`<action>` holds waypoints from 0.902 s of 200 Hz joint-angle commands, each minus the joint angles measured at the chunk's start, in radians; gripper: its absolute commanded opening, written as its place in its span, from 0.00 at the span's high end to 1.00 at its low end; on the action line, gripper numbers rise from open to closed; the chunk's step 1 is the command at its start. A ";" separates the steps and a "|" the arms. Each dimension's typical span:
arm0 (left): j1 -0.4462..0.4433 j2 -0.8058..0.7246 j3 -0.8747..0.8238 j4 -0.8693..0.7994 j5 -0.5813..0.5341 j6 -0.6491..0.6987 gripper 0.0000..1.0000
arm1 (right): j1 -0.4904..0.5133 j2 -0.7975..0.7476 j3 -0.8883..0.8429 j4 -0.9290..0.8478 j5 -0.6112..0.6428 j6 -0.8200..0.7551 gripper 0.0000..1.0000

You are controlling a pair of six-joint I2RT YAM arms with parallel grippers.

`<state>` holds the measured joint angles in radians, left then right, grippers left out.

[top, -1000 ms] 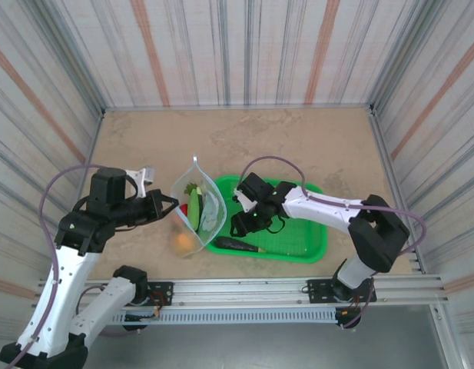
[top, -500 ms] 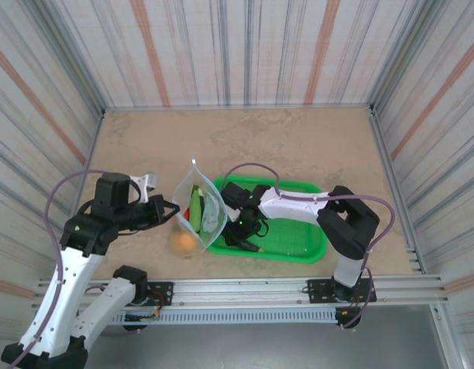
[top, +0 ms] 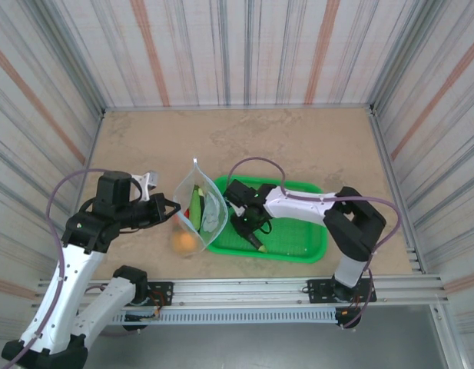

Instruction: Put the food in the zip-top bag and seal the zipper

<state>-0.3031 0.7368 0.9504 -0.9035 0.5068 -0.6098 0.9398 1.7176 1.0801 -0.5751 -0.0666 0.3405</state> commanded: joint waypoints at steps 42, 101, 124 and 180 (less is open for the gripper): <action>-0.004 0.010 0.028 0.023 0.025 -0.007 1.00 | -0.096 -0.383 -0.173 0.178 0.047 0.078 0.68; -0.005 0.026 0.087 0.020 0.047 -0.022 1.00 | -0.108 -0.646 -0.142 0.224 0.091 0.084 0.69; -0.004 0.023 0.090 0.018 0.048 -0.026 1.00 | -0.107 -0.676 -0.056 0.197 0.084 0.091 0.69; -0.004 0.029 0.088 0.036 0.071 -0.050 1.00 | -0.033 -0.637 0.134 0.301 0.047 0.154 0.70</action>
<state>-0.3031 0.7650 1.0138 -0.8848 0.5411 -0.6388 0.8566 1.0603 1.1484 -0.3431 -0.0021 0.4633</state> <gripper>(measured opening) 0.054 0.349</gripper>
